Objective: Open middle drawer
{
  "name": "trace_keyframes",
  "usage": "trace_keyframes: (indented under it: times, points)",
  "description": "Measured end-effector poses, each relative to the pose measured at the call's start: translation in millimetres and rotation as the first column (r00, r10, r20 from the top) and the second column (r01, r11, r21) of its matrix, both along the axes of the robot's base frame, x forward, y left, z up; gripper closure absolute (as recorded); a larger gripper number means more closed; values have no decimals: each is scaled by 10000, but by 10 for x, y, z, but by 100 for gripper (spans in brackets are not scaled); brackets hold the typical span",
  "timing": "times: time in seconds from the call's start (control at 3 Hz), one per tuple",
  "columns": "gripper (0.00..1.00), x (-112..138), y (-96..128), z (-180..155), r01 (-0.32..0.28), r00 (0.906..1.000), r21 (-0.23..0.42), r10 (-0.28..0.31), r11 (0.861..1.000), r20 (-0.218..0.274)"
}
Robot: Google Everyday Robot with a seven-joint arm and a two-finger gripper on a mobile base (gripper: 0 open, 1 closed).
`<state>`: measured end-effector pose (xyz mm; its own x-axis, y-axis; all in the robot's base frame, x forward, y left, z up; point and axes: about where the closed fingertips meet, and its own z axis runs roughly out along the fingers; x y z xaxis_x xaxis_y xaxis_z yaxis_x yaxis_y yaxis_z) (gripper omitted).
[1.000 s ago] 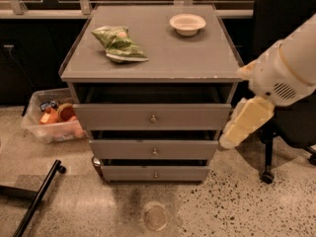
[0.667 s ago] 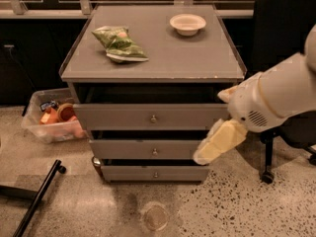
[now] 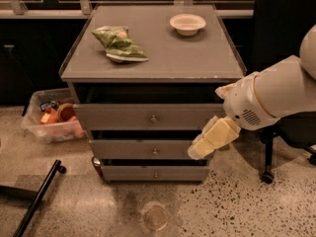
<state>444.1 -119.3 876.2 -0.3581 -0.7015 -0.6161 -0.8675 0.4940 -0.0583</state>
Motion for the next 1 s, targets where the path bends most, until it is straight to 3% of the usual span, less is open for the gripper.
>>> trace_keyframes:
  times: [0.33,0.67,1.0]
  points:
    - [0,80,183,-242,-130,9998,257,126,9996,160]
    - [0,250,513,-846,-39,10000,933,46,9956,-75]
    - [0,386,819,-1538,398,9977,1789,-293,9831,-608]
